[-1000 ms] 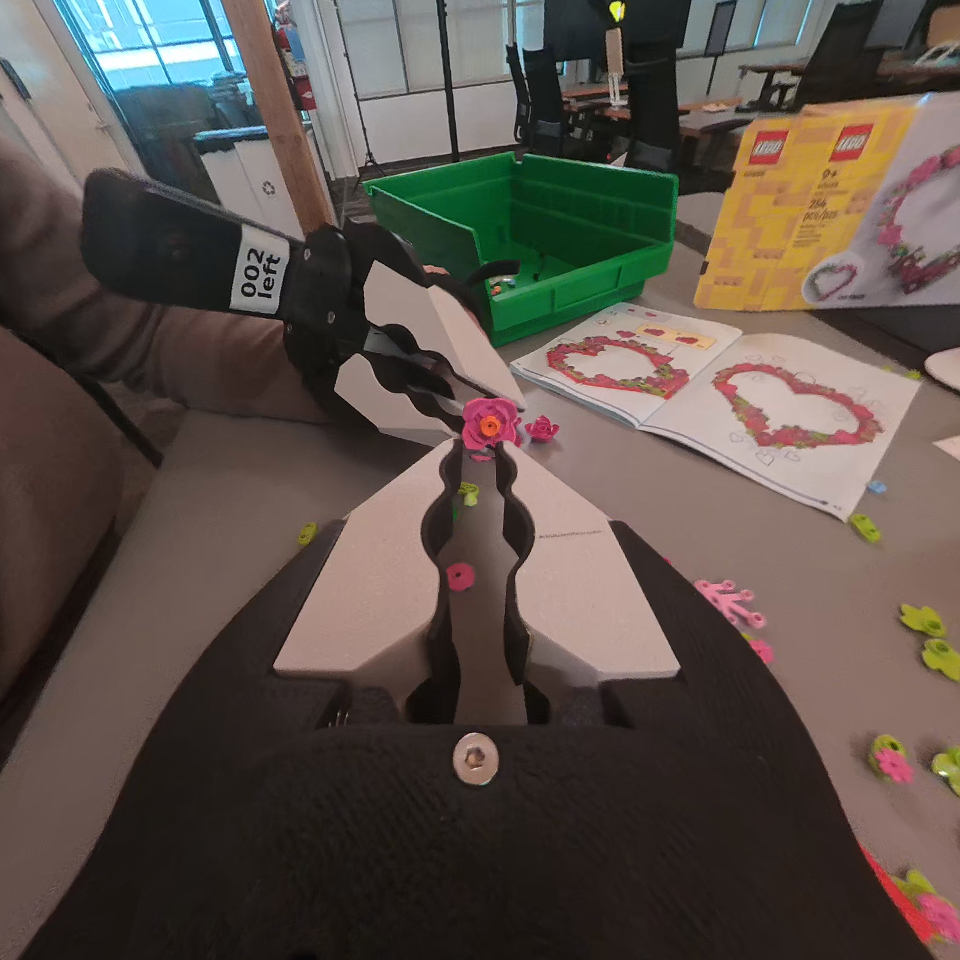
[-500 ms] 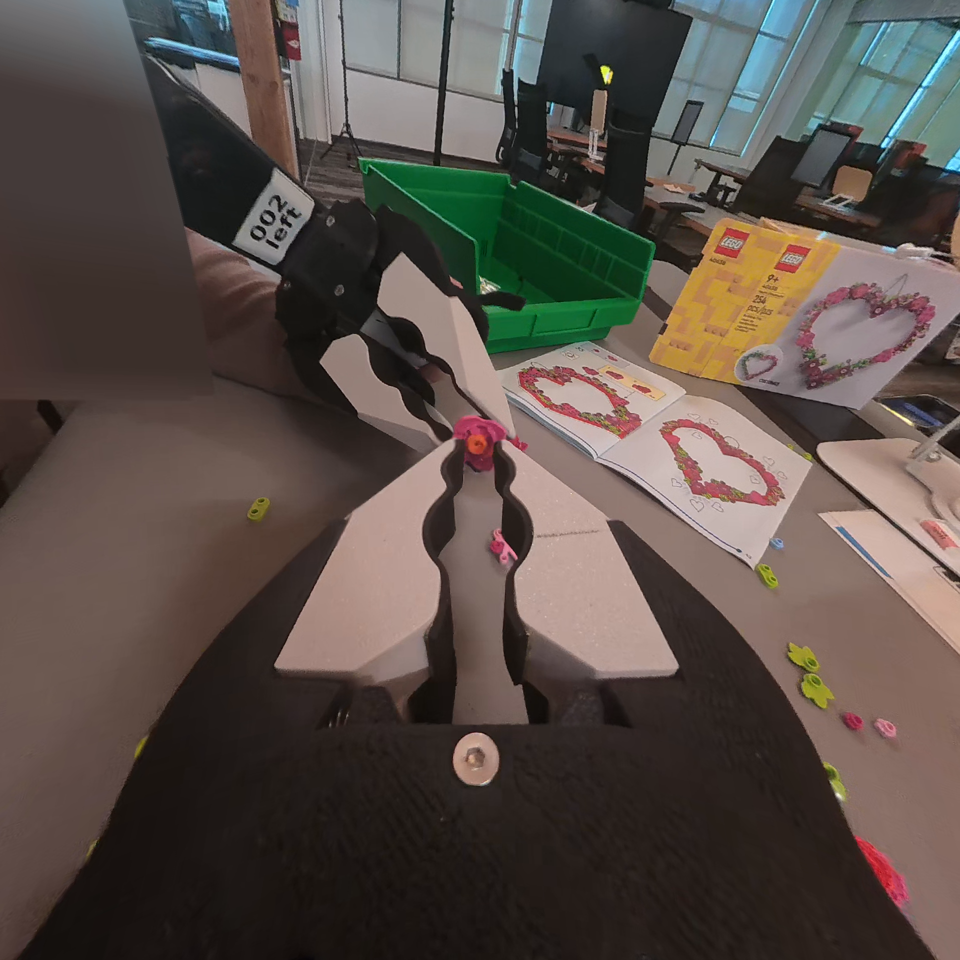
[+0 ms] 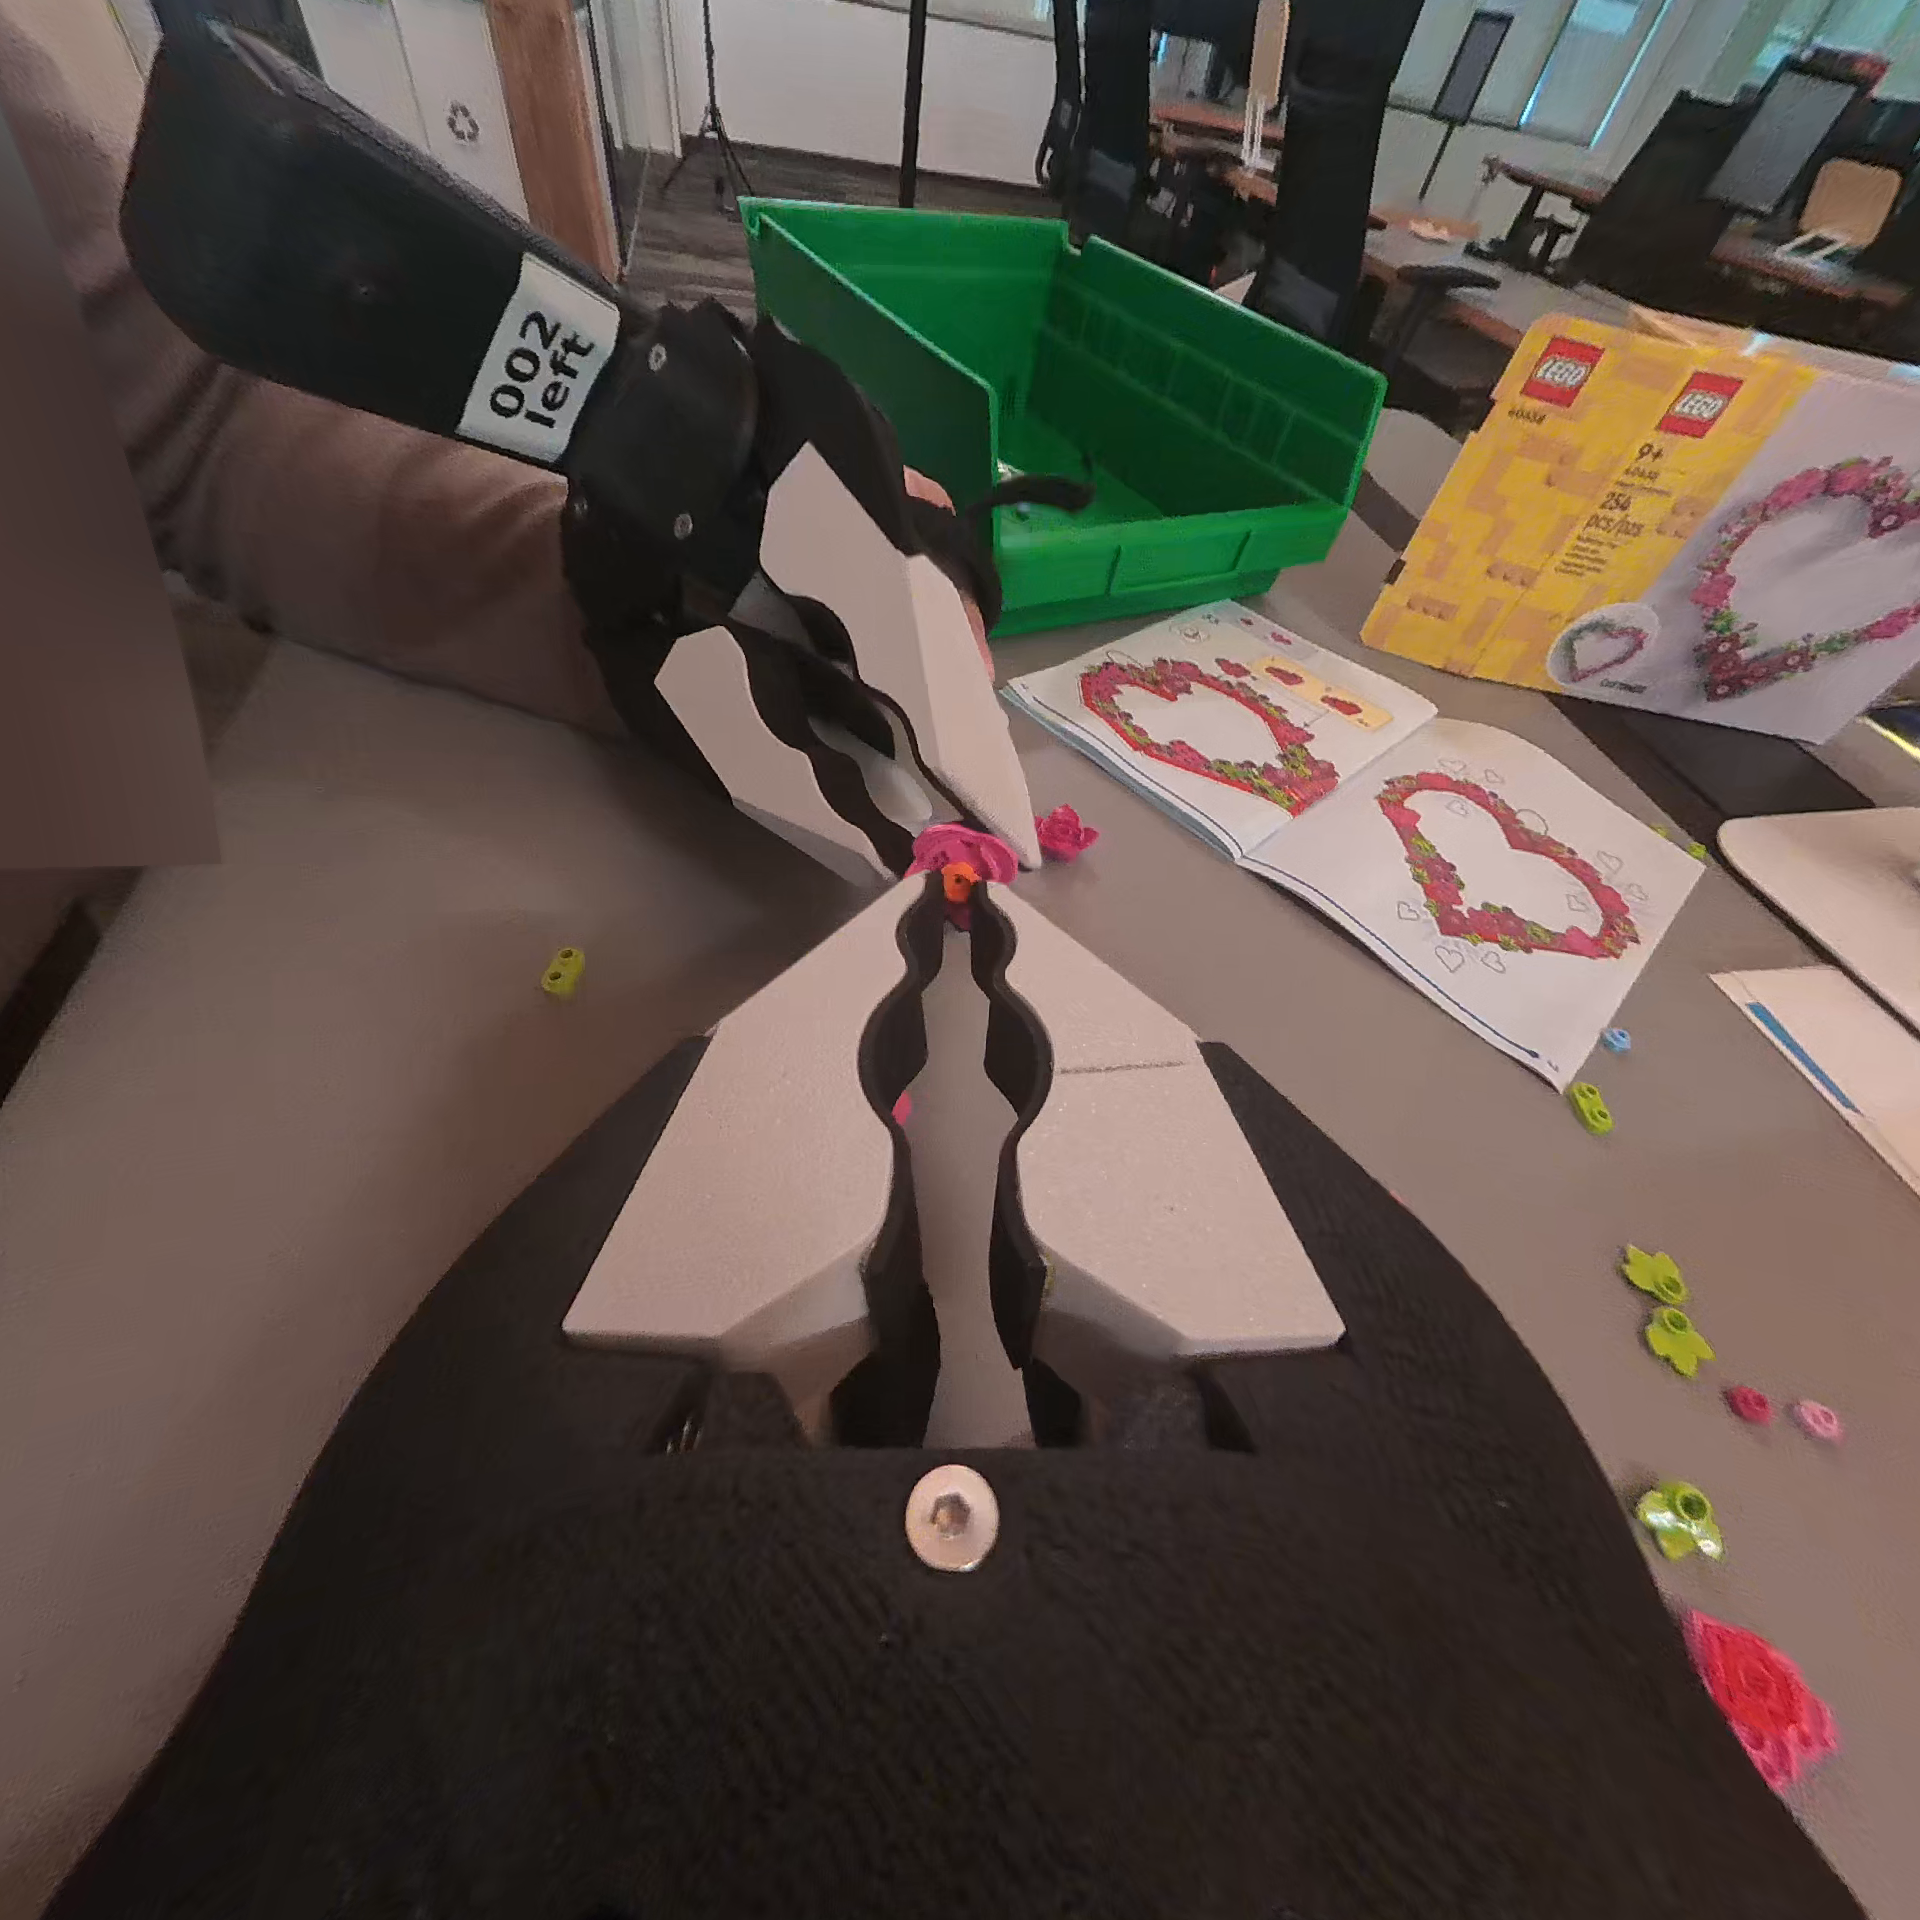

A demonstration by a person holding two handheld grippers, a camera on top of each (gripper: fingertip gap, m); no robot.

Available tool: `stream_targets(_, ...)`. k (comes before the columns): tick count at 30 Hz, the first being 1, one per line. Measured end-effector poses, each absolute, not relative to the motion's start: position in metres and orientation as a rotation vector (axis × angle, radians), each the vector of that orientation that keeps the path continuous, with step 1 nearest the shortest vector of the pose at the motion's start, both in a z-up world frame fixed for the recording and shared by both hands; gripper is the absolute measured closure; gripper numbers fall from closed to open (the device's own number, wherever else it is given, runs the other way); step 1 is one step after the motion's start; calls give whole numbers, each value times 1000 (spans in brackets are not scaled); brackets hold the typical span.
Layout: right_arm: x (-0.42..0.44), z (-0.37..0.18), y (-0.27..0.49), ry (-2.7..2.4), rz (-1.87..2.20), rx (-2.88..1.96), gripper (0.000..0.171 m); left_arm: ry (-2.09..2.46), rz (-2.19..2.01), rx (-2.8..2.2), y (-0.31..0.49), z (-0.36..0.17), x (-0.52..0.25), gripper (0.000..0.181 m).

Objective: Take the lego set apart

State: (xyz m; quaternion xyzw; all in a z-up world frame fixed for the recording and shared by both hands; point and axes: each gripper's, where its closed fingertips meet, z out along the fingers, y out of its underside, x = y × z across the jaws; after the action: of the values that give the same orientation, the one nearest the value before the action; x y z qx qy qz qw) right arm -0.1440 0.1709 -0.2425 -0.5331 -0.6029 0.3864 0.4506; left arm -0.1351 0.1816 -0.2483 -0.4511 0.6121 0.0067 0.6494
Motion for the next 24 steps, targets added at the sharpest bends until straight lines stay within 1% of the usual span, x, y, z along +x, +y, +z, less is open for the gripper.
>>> stream_targets(6, -139, -248, 174, -1519, 917, -1332, 170, 1390, 86, -1053, 190, -252, -142, 169)
stream_targets(10, -132, -233, 181, -1427, 981, -1325, 171, 1313, 31, -1092, 197, -242, -155, 168)
stream_targets(16, -138, -250, 186, -1441, 953, -1421, 171, 1361, 87, -1101, 198, -253, -149, 168)
stream_targets(18, -139, -257, 188, -1424, 989, -1494, 160, 1354, 41, -1156, 200, -257, -149, 168)
stream_targets(22, -152, -261, 183, -1320, 1233, -1623, 133, 1382, 52, -1158, 199, -262, -145, 168)
stream_targets(24, -156, -264, 184, -1272, 1288, -1674, 130, 1393, 58, -1147, 196, -263, -141, 168)
